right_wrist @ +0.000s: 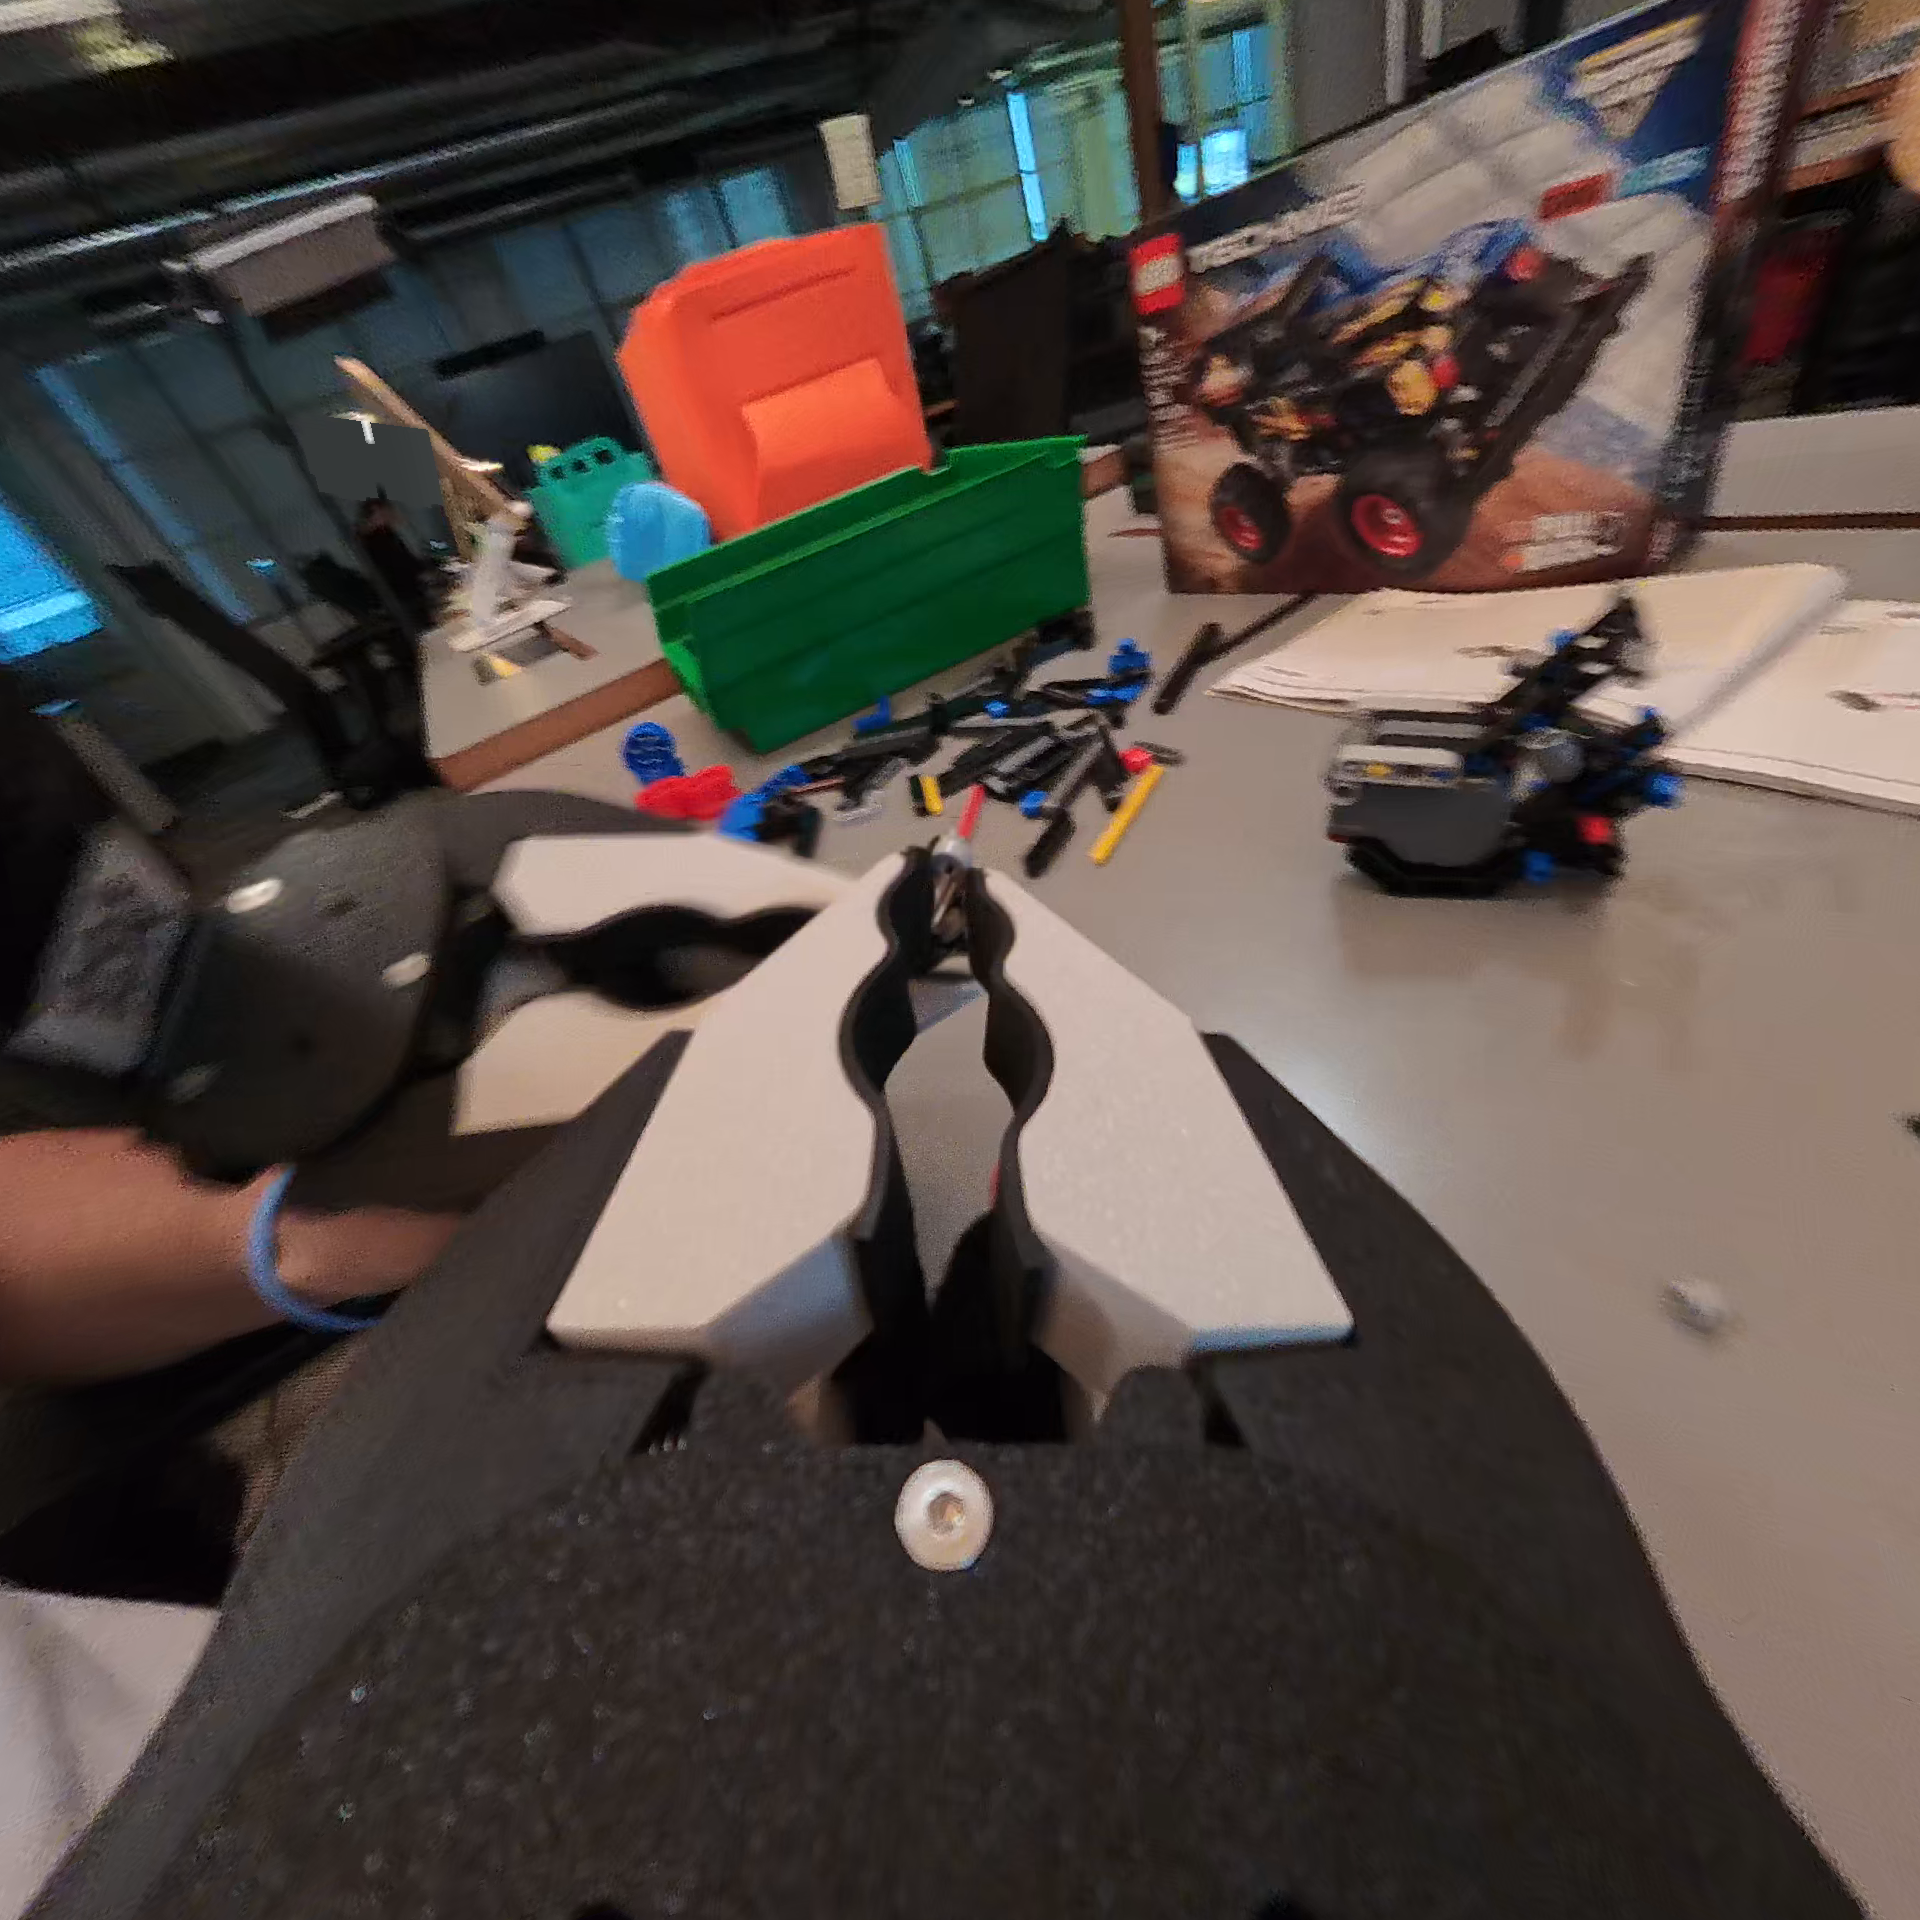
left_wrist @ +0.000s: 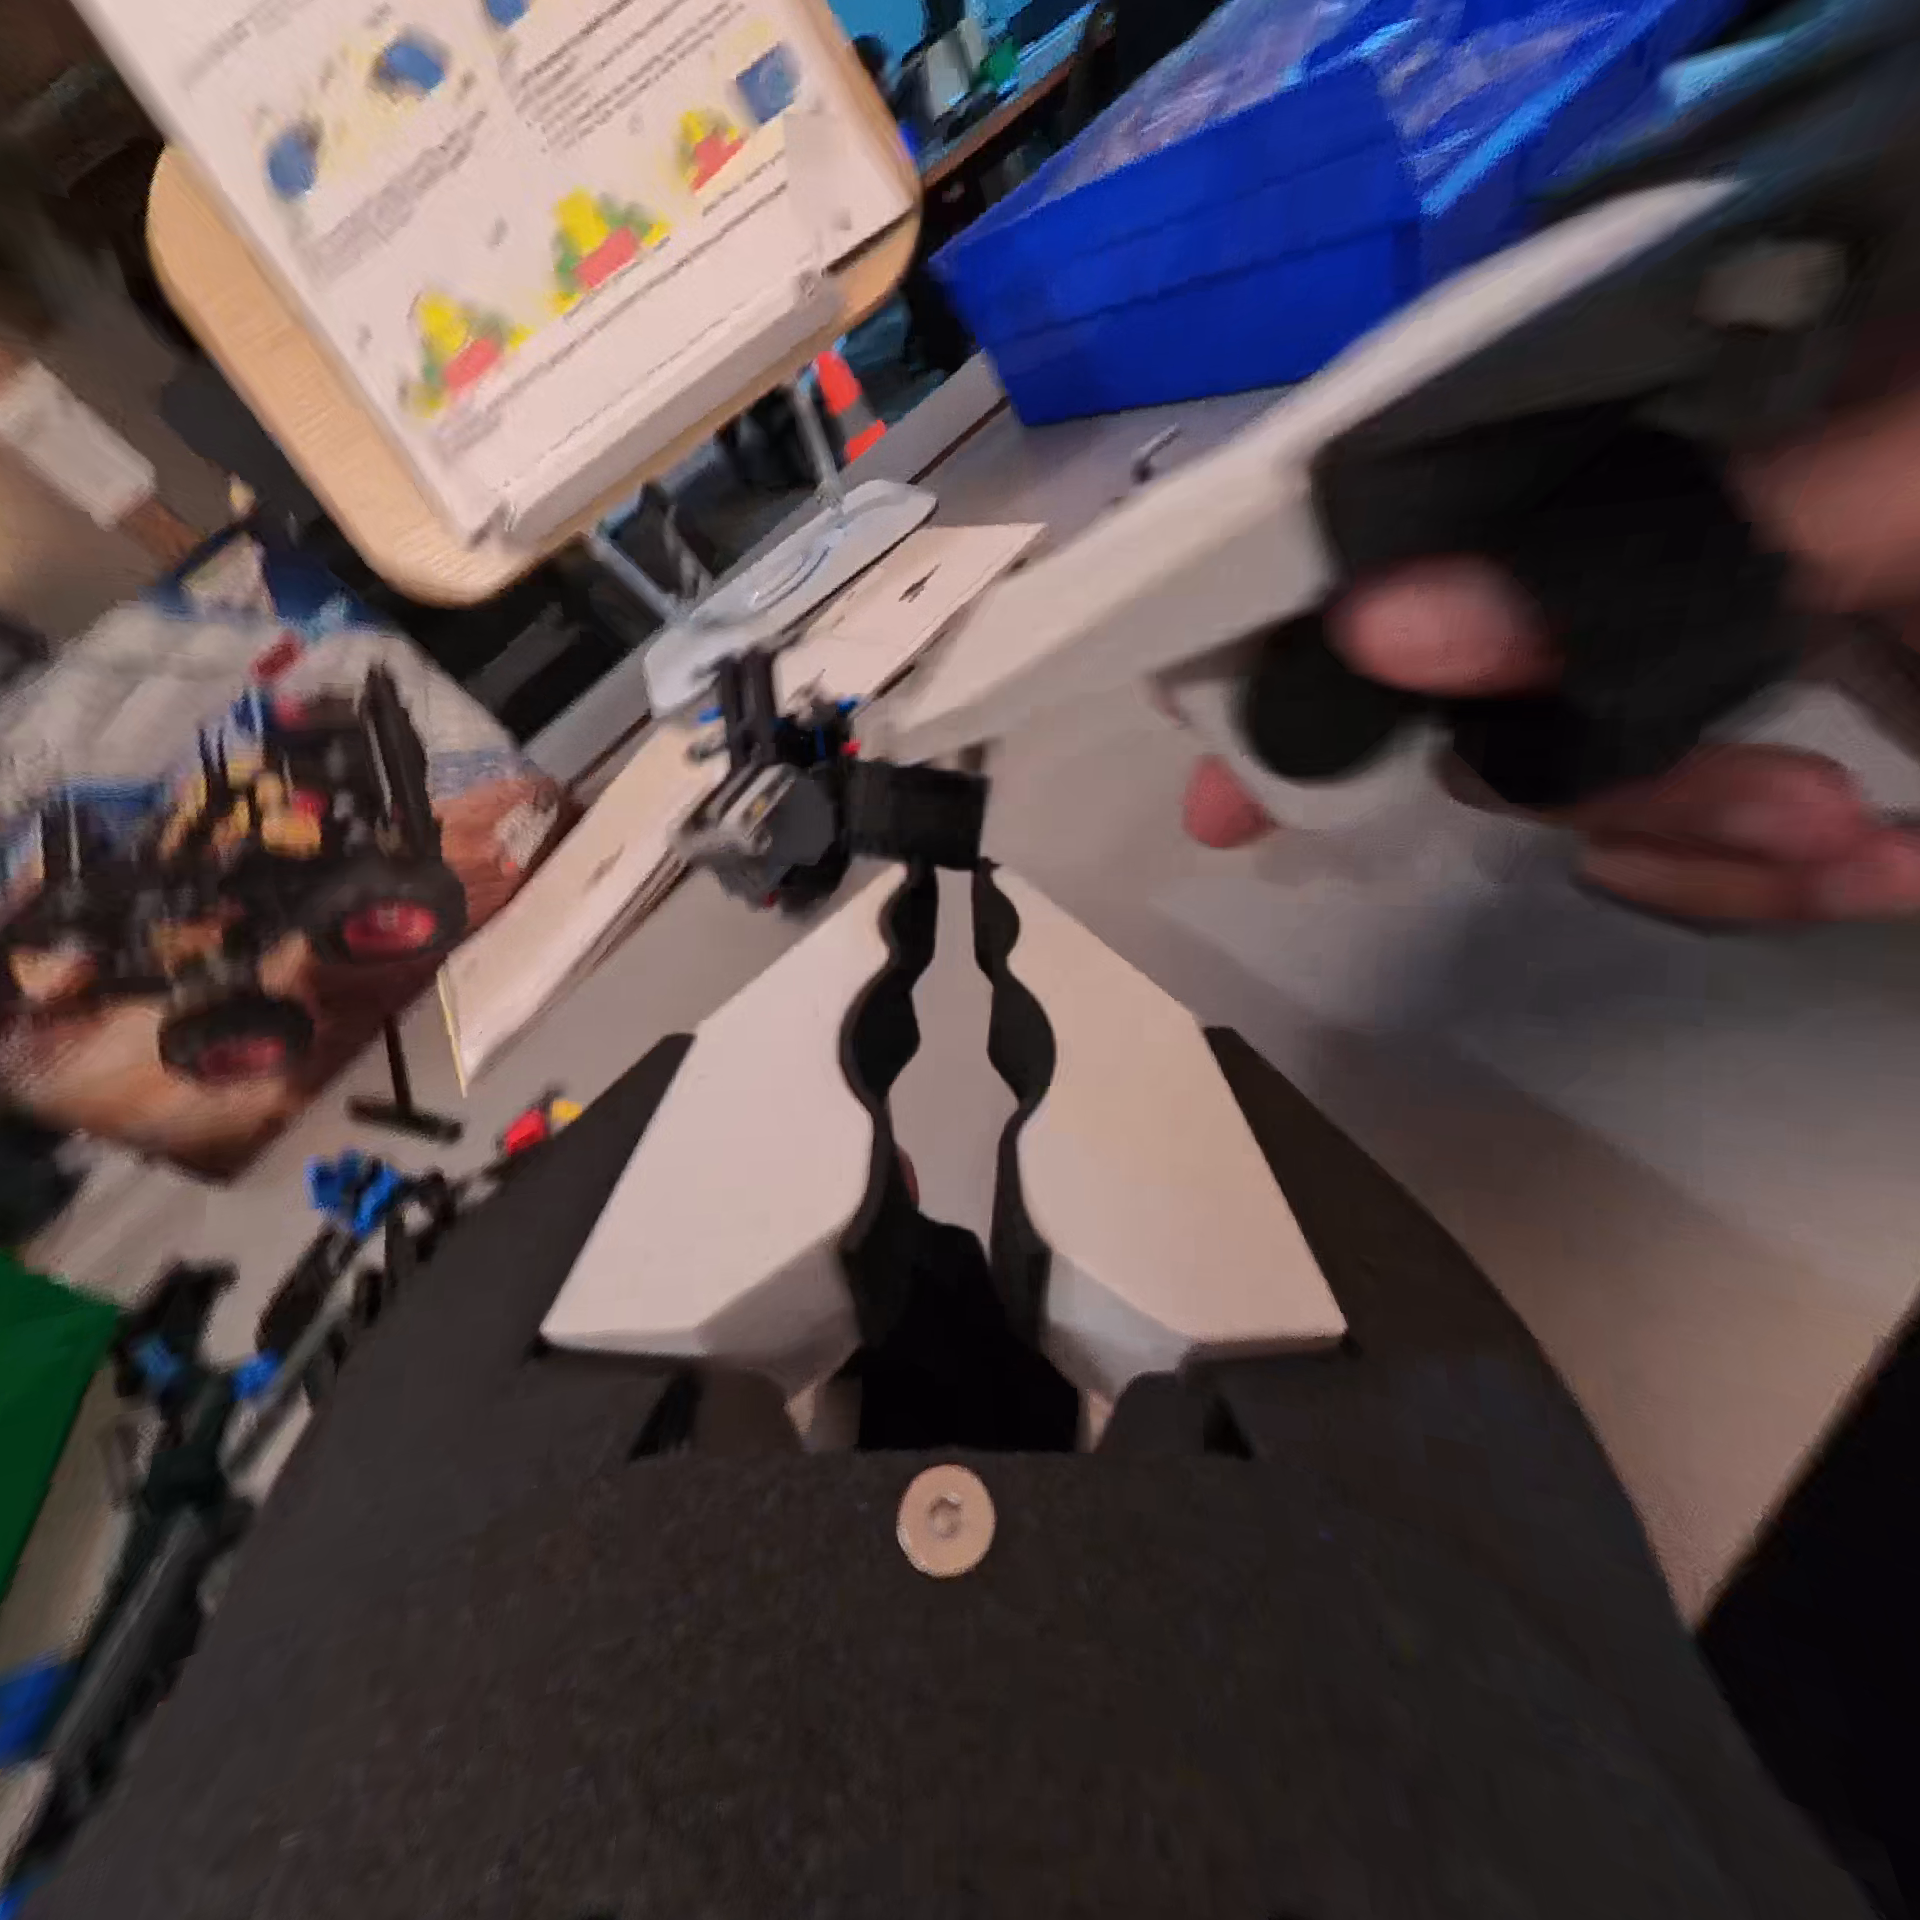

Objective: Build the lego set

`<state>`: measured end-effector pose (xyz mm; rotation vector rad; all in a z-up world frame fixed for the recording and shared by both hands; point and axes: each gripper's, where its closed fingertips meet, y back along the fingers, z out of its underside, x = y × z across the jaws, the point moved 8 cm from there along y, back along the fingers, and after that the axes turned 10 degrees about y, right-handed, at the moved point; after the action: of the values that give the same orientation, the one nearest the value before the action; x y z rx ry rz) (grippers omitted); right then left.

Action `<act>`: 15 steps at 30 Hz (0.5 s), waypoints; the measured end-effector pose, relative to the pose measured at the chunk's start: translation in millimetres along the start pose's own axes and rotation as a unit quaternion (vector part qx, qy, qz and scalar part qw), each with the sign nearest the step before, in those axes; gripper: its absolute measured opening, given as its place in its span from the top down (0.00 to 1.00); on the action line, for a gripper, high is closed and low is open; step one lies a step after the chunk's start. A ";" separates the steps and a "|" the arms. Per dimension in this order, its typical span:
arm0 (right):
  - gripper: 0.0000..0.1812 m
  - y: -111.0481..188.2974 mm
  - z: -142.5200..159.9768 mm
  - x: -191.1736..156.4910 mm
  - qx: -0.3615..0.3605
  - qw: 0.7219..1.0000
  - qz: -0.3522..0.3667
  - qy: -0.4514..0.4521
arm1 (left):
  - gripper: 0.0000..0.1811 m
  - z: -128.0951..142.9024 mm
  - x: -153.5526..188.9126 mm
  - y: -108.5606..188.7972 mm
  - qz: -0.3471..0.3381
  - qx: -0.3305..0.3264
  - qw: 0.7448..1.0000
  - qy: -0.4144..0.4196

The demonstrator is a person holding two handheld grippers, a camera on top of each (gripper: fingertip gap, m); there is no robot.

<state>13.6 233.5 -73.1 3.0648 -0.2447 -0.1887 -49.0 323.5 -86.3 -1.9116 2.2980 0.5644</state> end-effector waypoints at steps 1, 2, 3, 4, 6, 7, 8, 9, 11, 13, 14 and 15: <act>0.97 0.8 0.7 5.7 -0.012 1.000 0.002 0.007 | 1.00 -1.3 12.7 3.0 0.019 0.016 0.999 -0.044; 0.97 -0.6 2.6 6.5 -0.027 0.999 -0.032 -0.001 | 1.00 -5.2 24.7 6.6 0.005 0.051 0.994 -0.095; 0.97 -1.2 4.1 7.4 -0.029 0.998 -0.047 -0.019 | 1.00 -9.8 30.4 8.8 -0.025 0.076 0.987 -0.137; 0.97 0.0 3.2 11.2 -0.023 0.999 -0.039 -0.022 | 1.00 -11.1 30.9 6.9 -0.031 0.066 0.988 -0.135; 0.97 2.1 3.9 20.9 -0.042 0.999 -0.030 -0.017 | 1.00 -6.9 20.7 -0.4 0.002 0.031 0.997 -0.065; 0.97 4.2 4.0 26.2 -0.041 0.999 -0.025 -0.021 | 1.00 -4.1 15.3 -3.3 0.015 0.013 0.999 -0.050; 0.97 5.4 4.7 31.7 -0.049 0.998 -0.023 -0.027 | 1.00 0.9 9.6 -6.0 0.024 -0.008 0.999 -0.046; 0.96 5.8 5.7 38.4 -0.061 0.998 -0.016 -0.029 | 1.00 5.8 -1.1 -8.2 0.020 -0.030 0.999 -0.031; 0.97 5.7 6.3 46.2 -0.069 0.996 -0.030 -0.040 | 1.00 8.3 -23.8 -7.8 0.068 -0.034 0.996 0.039; 0.97 6.5 6.1 49.8 -0.061 0.995 -0.052 -0.066 | 0.98 6.1 -55.4 -1.3 0.075 0.004 0.991 0.109; 0.97 7.8 5.6 50.7 -0.052 0.994 -0.065 -0.077 | 0.98 3.0 -68.9 5.8 0.087 0.038 0.985 0.141; 0.97 8.6 6.3 52.0 -0.053 0.992 -0.069 -0.086 | 0.97 1.1 -81.4 11.5 0.095 0.060 0.979 0.168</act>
<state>62.5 216.3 -84.8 2.9611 -0.0280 -0.4579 -43.4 401.1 -59.8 -1.8634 2.6698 0.1144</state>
